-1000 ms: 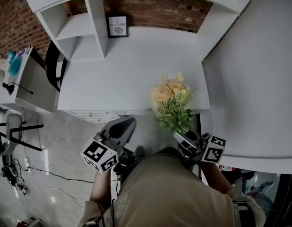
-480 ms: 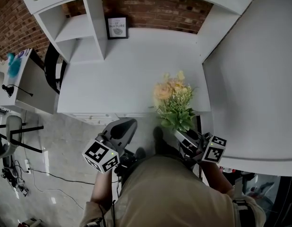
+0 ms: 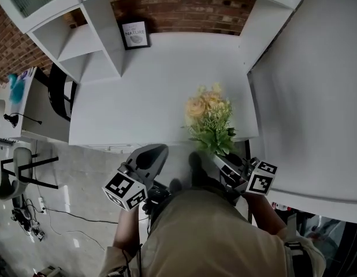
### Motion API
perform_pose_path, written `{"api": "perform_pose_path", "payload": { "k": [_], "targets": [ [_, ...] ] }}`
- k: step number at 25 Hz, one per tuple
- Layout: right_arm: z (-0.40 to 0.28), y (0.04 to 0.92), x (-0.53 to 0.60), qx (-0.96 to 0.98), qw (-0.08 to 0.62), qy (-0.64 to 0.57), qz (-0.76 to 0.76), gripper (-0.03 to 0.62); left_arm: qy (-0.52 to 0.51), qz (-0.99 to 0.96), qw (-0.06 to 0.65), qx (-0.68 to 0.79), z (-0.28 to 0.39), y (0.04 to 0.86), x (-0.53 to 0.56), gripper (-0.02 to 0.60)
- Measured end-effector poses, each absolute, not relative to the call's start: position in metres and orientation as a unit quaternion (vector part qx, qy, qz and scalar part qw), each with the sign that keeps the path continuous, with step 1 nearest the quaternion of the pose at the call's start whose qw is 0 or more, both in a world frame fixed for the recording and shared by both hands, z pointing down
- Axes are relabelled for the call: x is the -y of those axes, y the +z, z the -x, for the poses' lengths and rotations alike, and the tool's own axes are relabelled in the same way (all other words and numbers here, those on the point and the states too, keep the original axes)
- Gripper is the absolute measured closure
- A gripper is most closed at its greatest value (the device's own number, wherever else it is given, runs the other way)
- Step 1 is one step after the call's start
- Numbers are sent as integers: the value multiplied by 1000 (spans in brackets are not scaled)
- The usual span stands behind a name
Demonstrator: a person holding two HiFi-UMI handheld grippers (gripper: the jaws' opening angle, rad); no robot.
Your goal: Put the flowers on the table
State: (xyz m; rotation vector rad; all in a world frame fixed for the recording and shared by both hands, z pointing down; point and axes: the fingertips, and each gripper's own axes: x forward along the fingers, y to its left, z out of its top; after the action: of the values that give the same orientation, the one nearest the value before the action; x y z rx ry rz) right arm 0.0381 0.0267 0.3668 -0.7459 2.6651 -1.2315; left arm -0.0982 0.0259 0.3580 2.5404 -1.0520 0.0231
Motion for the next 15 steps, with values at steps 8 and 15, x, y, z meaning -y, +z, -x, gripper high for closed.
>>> {"api": "perform_pose_path", "payload": {
  "k": [8,15],
  "targets": [
    [-59,375,-5,-868,61,-408,277,546,21,-910,209,357,77,368,-6,568],
    [-69,376,18,-857,73,-418,293,546,25,-910,219,352,71,372,7,568]
  ]
}}
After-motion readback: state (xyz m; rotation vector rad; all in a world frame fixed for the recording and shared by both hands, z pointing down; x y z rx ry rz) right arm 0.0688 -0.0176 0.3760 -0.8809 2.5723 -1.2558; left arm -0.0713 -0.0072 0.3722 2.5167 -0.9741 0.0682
